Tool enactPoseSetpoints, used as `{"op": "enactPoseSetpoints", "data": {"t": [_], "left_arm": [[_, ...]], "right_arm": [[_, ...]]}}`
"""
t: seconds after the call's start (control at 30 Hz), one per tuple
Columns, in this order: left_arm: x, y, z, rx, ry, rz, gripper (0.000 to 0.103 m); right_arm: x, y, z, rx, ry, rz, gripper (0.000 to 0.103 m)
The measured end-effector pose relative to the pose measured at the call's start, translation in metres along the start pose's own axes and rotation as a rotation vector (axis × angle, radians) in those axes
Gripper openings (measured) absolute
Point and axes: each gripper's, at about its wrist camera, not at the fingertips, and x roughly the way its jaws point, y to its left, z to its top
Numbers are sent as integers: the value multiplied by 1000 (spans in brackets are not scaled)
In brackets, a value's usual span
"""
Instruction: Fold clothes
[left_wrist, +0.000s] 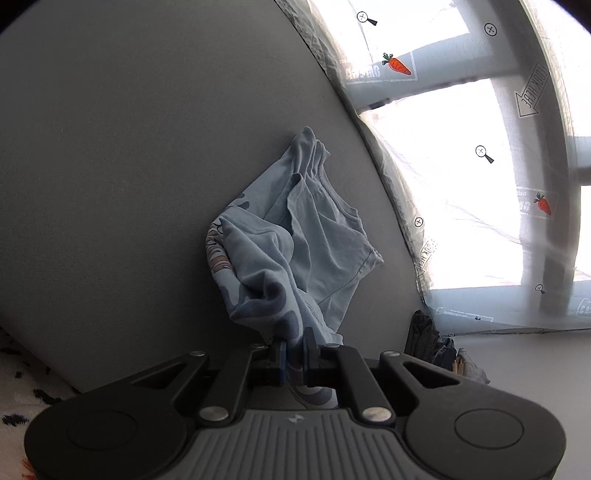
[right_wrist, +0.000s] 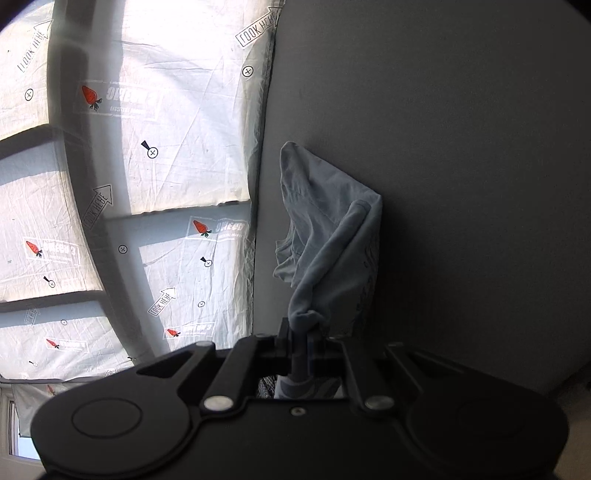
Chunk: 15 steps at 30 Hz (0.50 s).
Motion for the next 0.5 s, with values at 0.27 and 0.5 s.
{"op": "enactPoseSetpoints", "data": {"t": [0.27,0.5], "left_arm": [[25,6,32,-137,26,-30,9],[48,-33,70,-100,2,-65,9]], "right_arm": [[4,7,2,57,0,55,8],[41,30,30,129,-25,110,8]]}}
